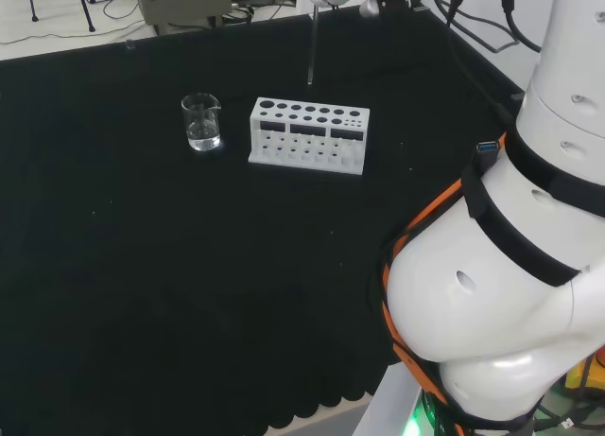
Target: Put the glass rod back on the white test tube rack.
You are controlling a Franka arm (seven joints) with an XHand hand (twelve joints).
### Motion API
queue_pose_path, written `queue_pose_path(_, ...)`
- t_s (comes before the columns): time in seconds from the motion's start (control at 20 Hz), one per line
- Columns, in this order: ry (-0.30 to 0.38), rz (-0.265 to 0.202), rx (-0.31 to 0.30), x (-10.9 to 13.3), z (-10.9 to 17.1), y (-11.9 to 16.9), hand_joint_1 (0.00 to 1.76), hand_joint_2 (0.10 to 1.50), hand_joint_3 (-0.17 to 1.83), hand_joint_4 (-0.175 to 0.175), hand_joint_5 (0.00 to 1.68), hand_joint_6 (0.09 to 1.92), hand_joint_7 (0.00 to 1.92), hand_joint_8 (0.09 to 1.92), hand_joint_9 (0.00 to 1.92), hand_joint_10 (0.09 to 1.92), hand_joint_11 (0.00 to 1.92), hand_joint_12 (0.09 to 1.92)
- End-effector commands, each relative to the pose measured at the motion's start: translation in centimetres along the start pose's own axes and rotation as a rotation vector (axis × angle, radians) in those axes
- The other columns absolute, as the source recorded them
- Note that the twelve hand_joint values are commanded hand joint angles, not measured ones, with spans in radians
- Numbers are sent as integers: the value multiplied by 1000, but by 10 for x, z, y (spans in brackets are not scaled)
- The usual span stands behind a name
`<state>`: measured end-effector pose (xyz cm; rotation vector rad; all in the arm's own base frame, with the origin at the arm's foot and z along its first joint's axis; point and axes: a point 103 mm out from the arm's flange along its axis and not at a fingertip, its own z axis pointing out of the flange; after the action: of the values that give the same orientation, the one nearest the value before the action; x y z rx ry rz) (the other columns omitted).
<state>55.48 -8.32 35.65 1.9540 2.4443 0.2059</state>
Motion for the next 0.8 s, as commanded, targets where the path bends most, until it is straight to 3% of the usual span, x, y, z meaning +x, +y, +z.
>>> queue_pose_path(0.05,-2,-3,-20,1,-7,-8,1313,675,718,-175,1181,572,1203,1113,1720,869,1708,873)
queue_pose_path(0.5,3,-14,-9,14,-21,-17,1313,673,721,-175,1182,573,1204,1113,1721,869,1708,875)
queue_pose_path(0.8,14,-17,16,14,-7,-12,1313,672,723,-175,1182,574,1204,1113,1722,870,1709,877)
